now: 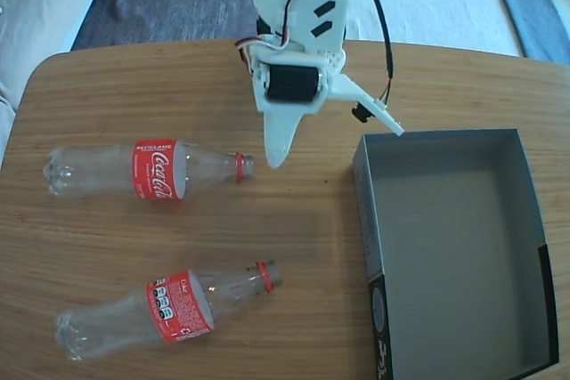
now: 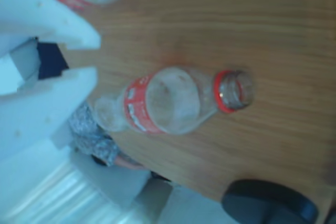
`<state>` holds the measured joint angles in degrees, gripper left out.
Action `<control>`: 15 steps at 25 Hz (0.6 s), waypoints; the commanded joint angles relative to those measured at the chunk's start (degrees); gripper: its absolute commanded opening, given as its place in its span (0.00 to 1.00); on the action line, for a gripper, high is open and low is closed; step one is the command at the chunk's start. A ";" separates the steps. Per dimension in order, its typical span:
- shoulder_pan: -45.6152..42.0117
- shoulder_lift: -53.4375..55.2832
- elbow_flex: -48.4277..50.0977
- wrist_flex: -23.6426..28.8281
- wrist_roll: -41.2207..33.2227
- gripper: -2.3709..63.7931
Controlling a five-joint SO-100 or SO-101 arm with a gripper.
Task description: Grasp the bottles and put them in the box.
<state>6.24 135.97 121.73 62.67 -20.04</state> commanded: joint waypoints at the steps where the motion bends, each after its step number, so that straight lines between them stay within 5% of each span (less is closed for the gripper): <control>1: 2.46 -4.83 -6.94 0.09 -2.99 0.03; 4: 4.92 -11.25 -11.78 0.09 -6.42 0.06; 15: 6.59 -19.51 -18.37 0.09 -7.12 0.50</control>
<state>12.92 116.46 106.88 62.67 -26.98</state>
